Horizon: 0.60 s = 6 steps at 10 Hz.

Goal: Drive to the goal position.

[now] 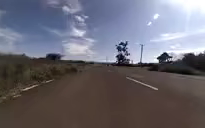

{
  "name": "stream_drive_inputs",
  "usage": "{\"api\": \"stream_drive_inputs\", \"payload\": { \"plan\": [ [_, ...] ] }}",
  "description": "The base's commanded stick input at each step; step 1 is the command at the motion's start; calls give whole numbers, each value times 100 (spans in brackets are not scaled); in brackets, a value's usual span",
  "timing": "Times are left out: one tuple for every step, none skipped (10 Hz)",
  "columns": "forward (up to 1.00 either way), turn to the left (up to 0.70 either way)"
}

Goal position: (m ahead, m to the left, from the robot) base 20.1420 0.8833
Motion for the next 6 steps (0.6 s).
{"api": "stream_drive_inputs", "payload": {
  "plan": [
    [100,0],
    [100,0],
    [100,0],
    [100,0],
    [100,0],
    [100,0]
  ]
}}
